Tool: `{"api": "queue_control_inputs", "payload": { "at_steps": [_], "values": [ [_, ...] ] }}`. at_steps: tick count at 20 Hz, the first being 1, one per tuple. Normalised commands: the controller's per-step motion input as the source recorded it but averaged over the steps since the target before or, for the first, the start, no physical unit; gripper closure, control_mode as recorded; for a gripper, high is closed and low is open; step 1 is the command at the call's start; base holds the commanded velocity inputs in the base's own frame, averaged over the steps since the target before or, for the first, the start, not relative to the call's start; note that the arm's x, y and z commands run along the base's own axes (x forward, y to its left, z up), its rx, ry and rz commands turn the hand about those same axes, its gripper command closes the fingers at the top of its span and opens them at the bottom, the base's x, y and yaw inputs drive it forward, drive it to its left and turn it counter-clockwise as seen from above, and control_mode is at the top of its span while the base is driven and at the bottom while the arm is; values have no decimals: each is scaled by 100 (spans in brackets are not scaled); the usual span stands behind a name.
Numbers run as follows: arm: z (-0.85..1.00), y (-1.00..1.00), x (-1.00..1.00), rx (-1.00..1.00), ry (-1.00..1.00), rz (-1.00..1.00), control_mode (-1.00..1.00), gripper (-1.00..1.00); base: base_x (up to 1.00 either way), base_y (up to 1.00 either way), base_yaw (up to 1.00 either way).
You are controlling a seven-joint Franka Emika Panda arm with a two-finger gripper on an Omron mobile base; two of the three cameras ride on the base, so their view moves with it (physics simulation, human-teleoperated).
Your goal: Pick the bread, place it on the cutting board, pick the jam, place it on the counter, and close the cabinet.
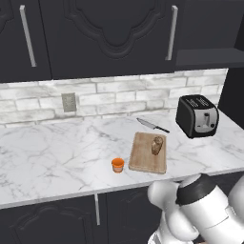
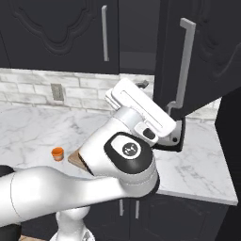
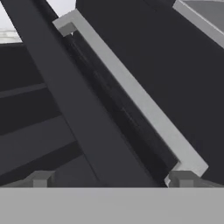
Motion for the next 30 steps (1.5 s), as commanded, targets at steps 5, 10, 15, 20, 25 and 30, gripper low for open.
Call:
{"api": "queue_control_inputs", "payload": {
  "at_steps": [5, 10, 15, 20, 25, 30],
  "values": [
    [0, 0, 35, 9, 5, 29, -100, -100, 0, 0, 0],
    [0, 0, 31, 14, 5, 26, -100, -100, 0, 0, 0],
    [-2, 0, 17, 5, 2, 25, -100, -100, 0, 0, 0],
    [-8, -6, 10, 0, 0, 20, -100, -100, 0, 0, 0],
    [-18, -10, 23, 0, 0, 24, -100, -100, 0, 0, 0],
    [-13, -11, 26, 0, 0, 23, -100, -100, 0, 0, 0]
  ]
}}
